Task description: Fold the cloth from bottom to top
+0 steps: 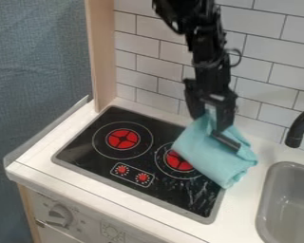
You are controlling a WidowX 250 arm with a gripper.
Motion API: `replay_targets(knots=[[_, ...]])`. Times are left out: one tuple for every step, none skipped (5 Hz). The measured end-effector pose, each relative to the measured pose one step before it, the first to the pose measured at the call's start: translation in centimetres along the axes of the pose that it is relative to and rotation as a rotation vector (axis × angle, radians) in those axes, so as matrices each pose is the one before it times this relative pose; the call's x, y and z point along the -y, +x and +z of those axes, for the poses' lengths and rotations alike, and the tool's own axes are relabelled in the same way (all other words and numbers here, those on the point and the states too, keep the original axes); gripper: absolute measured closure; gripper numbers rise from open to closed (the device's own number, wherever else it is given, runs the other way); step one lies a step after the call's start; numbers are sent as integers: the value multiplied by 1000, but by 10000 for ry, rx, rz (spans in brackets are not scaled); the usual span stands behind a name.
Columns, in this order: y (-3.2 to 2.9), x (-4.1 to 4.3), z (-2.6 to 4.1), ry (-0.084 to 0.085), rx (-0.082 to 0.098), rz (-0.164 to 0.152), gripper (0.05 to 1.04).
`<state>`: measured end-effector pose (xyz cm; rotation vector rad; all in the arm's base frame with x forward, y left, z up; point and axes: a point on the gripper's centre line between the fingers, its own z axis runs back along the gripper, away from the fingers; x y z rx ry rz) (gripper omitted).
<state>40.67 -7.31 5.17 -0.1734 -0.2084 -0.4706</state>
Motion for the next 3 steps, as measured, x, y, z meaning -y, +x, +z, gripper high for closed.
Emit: replay_targets(knots=[[-335,1047,2855,-105,251,-384,83],[-667,541,1881,123,212,-178,83],[-236,-259,506,-89,143,-41,83]])
